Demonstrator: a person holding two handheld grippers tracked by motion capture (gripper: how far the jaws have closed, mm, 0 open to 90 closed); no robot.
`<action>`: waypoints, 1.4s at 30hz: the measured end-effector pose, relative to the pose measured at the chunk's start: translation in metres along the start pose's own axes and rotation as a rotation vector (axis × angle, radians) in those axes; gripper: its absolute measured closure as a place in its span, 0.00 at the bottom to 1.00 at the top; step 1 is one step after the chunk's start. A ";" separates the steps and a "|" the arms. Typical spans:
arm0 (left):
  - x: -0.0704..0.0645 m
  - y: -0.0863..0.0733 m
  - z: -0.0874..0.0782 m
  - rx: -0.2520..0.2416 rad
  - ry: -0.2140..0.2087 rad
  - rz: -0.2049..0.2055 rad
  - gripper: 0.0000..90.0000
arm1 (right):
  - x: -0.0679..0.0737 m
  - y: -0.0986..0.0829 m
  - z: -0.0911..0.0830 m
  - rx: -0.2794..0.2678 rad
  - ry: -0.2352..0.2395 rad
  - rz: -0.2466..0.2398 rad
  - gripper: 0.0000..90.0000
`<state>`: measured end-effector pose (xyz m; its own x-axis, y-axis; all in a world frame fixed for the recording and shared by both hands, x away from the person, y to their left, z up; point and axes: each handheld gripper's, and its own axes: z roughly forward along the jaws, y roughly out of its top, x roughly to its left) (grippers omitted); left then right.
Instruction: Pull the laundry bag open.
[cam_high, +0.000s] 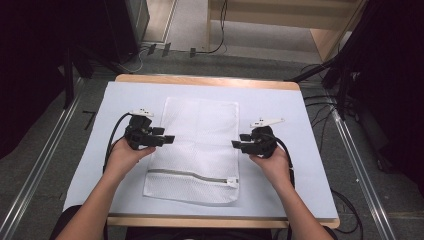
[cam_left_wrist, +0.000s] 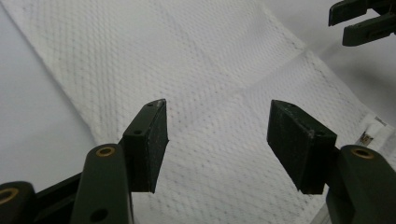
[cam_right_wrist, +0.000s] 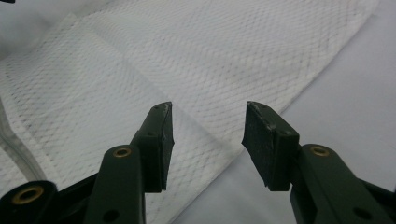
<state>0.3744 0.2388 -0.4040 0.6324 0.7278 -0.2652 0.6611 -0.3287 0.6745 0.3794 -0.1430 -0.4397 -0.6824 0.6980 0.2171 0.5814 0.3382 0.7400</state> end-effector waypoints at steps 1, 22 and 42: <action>-0.003 0.000 0.001 -0.002 -0.013 0.007 0.43 | 0.003 -0.002 -0.002 0.002 0.004 -0.002 0.61; -0.042 0.005 0.029 0.020 -0.098 0.078 0.44 | 0.028 -0.035 -0.015 0.039 0.046 -0.004 0.72; -0.056 0.008 0.048 0.045 -0.125 0.128 0.45 | 0.046 -0.053 -0.016 0.100 0.070 -0.009 0.98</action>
<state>0.3635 0.1662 -0.4171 0.7562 0.5984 -0.2649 0.5875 -0.4426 0.6774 0.3097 -0.1391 -0.4588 -0.7153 0.6498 0.2571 0.6136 0.4079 0.6761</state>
